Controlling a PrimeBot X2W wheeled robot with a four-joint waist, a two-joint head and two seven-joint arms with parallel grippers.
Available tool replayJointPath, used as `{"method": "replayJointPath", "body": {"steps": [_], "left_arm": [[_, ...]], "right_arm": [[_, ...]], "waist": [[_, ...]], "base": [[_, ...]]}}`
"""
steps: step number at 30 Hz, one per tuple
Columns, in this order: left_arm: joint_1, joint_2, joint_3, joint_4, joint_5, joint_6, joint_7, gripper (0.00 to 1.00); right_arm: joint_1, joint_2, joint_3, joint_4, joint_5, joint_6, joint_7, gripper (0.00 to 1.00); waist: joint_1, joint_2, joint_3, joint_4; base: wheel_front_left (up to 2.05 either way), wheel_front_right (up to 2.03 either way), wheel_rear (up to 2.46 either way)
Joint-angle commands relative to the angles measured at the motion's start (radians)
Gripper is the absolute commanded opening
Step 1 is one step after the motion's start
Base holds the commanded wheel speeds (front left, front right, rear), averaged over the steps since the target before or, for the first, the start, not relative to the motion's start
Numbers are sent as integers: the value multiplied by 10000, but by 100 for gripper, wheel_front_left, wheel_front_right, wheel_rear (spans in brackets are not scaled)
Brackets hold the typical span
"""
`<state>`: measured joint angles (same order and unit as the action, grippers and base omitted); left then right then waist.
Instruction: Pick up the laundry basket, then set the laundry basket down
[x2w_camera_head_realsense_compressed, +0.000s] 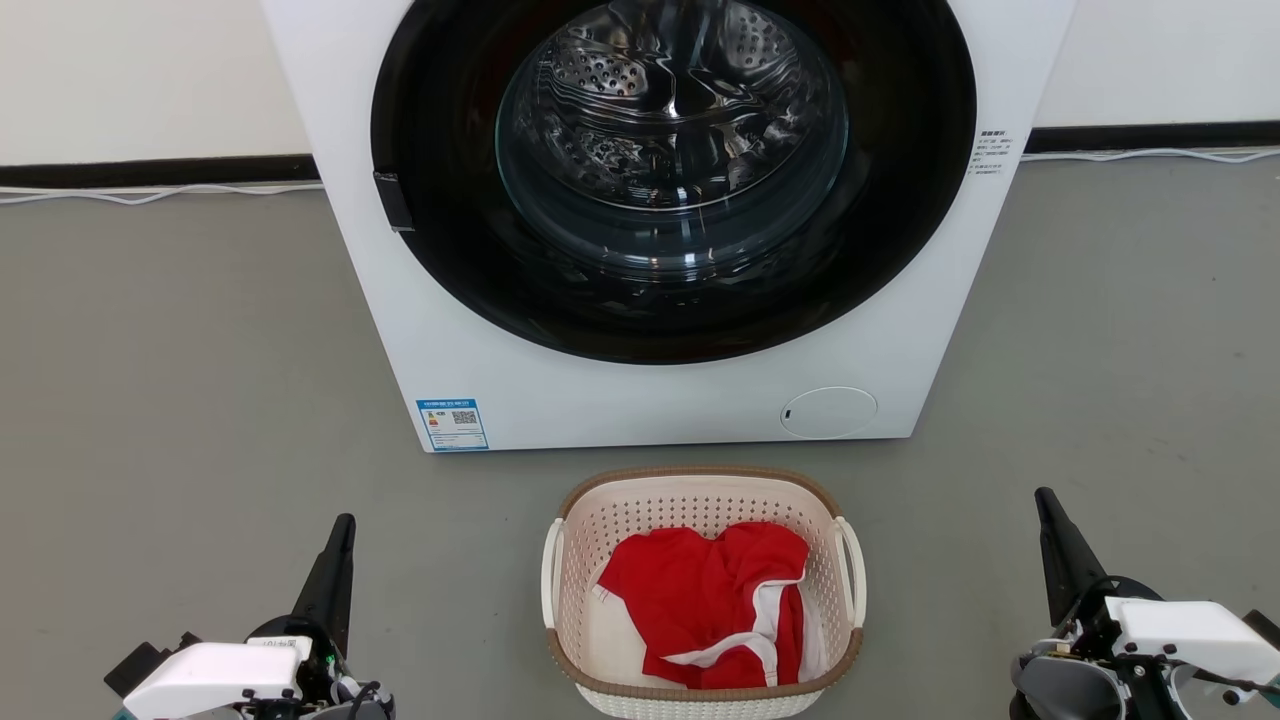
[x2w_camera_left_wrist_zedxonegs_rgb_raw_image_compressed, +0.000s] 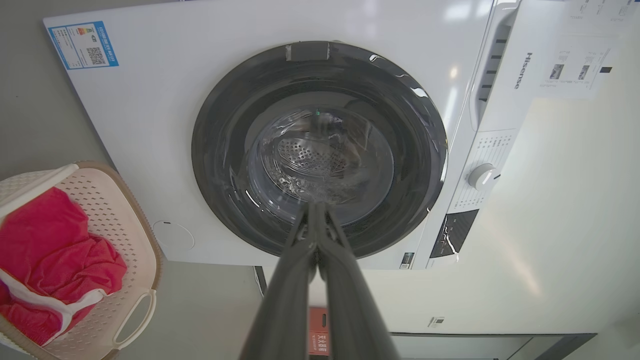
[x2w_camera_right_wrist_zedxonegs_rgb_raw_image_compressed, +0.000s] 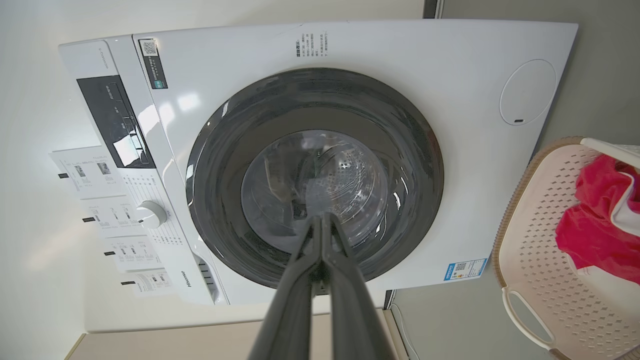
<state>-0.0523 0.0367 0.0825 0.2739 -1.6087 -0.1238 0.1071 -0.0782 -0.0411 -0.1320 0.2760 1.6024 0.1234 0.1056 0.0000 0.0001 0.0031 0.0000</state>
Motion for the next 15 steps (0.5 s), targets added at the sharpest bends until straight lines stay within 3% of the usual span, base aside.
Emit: {"method": "replayJointPath", "body": {"steps": [1, 15], "left_arm": [[-556, 135, 308, -291, -3, -69, 58, 0], [-556, 135, 308, -291, -3, -69, 58, 0]], "right_arm": [[-297, -91, 187, -313, 67, 73, 73, 0], [-297, -91, 187, -313, 67, 73, 73, 0]], "waist": [[0, -1, 0, 0], [0, -1, 0, 0]], "base": [[0, 0, 0], [0, 0, 0]]}}
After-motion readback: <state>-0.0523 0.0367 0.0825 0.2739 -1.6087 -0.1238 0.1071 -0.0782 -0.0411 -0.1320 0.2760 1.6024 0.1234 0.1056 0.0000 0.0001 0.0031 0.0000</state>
